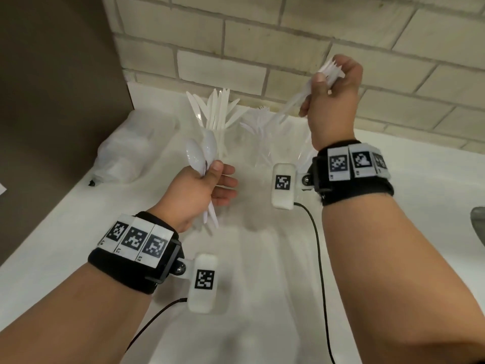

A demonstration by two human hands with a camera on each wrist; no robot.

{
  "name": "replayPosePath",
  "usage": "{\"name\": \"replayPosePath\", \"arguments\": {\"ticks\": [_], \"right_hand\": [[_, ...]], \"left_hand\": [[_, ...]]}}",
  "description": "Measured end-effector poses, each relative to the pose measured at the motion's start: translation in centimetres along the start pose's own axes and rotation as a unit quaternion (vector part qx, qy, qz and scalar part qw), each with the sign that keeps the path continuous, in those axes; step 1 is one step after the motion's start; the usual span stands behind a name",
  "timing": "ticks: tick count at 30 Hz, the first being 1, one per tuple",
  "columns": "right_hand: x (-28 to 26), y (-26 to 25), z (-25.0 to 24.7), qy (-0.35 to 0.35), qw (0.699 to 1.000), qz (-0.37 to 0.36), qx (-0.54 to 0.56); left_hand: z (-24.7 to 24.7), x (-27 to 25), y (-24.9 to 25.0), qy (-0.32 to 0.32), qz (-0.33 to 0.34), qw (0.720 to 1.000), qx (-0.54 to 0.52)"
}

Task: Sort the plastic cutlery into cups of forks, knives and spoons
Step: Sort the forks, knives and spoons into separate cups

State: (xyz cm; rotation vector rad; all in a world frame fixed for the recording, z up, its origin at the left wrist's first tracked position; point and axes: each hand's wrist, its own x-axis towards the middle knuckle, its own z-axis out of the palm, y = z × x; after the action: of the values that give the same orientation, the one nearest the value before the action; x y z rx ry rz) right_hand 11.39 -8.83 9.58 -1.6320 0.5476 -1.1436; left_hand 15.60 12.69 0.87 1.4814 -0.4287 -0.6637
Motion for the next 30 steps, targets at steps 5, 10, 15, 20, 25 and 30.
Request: {"name": "replayPosePath", "arguments": {"ticks": [5, 10, 15, 20, 25, 30], "right_hand": [[1.7, 3.9, 1.9, -0.003, 0.996, 0.052, -0.074], [1.5, 7.0, 2.9, -0.116, 0.954, 0.098, -0.259], [1.1, 7.1, 3.0, -0.199, 0.903, 0.130, -0.359], [-0.7, 3.4, 2.0, -0.137, 0.947, 0.034, -0.287], [-6.3, -1.7, 1.2, -0.252, 0.942, 0.085, -0.207], [-9.6, -1.6, -0.4, -0.351, 0.885, 0.122, -0.280]], "left_hand": [[0.2, 0.5, -0.5, -0.017, -0.001, 1.000, 0.008], [0.0, 0.8, -0.7, -0.017, 0.003, 1.000, 0.011], [0.3, 0.7, -0.8, -0.023, 0.004, 1.000, 0.015], [0.8, 0.6, -0.5, -0.019, 0.003, 0.999, 0.035], [2.1, 0.6, 0.4, -0.007, 0.034, 0.984, 0.174], [4.1, -0.3, 1.4, -0.120, 0.085, 0.922, 0.358]]}}
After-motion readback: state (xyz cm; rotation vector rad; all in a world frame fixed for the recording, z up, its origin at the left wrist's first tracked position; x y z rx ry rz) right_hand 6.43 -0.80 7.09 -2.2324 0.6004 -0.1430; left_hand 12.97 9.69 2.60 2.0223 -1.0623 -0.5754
